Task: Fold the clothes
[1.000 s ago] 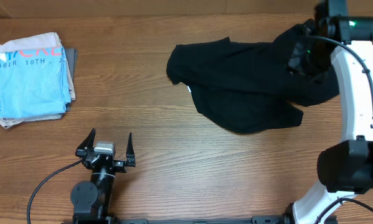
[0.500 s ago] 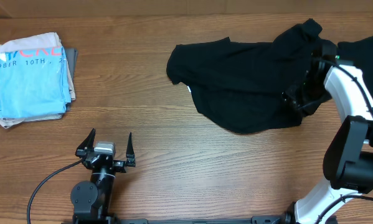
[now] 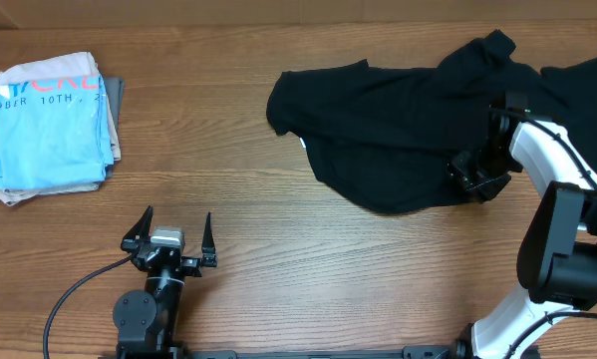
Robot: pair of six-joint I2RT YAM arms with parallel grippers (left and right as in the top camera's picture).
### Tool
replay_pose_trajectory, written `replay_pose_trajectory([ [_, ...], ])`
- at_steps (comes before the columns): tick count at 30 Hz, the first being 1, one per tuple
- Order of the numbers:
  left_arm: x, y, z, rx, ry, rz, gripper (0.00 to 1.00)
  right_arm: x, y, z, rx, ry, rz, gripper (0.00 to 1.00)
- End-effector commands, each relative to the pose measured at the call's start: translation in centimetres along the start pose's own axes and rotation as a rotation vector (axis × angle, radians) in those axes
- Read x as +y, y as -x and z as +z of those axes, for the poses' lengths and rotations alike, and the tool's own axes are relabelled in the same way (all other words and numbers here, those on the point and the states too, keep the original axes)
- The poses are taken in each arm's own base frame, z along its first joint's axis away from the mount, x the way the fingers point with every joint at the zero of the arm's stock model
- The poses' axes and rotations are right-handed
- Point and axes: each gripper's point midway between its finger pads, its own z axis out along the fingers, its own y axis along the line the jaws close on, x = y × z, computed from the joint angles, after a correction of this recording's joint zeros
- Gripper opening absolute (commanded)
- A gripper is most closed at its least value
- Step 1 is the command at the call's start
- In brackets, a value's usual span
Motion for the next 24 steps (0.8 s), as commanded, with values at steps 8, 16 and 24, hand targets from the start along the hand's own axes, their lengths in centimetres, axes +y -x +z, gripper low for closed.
replay_pose_trajectory([
  [8,0.0,0.0,0.0,-0.005,0.003,0.027,1.00,-0.4,0.1,-0.2,-0.008,-0.018,0.040,0.17],
  [16,0.0,0.0,0.0,-0.005,0.003,0.028,1.00,-0.8,-1.1,-2.9,0.028,-0.042,-0.032,0.04],
  [24,0.0,0.0,0.0,-0.005,0.003,0.028,1.00,-0.9,-4.4,-3.4,0.179,-0.019,-0.011,0.04],
])
